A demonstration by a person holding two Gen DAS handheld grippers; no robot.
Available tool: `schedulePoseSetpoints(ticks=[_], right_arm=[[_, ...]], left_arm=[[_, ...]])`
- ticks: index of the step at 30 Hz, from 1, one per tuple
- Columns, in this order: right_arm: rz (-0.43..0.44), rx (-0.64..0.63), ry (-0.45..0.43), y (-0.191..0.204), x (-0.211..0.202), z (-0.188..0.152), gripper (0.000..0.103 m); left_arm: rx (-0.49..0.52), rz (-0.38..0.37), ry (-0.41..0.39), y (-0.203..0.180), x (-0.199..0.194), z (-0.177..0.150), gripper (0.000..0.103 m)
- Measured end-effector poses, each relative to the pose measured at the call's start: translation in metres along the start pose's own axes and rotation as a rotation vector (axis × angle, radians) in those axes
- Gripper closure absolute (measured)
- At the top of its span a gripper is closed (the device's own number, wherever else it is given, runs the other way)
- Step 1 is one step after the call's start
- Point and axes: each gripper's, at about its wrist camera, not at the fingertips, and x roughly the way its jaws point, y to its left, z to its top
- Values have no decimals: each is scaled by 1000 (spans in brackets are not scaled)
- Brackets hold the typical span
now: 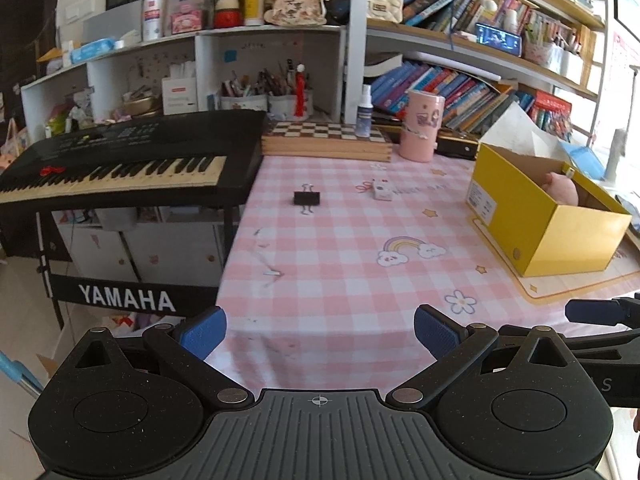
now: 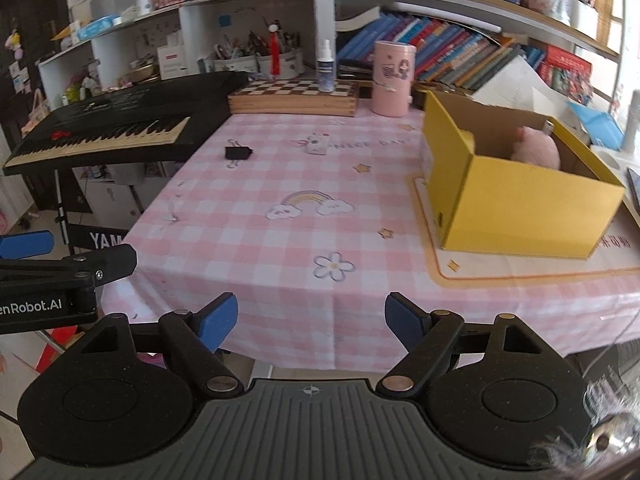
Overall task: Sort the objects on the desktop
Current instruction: 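Withdraw both open tools from the box back over the table, then move the left tool toward the black binder clip while the right tool approaches the white medicine box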
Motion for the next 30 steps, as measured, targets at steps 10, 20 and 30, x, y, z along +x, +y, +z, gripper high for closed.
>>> schedulePoseSetpoints(ticks=[10, 20, 30], right_arm=[[-3, -53, -9, 10, 12, 13, 25], [-9, -58, -6, -1, 41, 30, 26], [1, -63, 9, -18, 94, 72, 26]], left_arm=[[-27, -5, 1, 6, 14, 6, 2], [-29, 5, 13, 0, 50, 25, 2], [-31, 34, 31, -5, 104, 60, 2]])
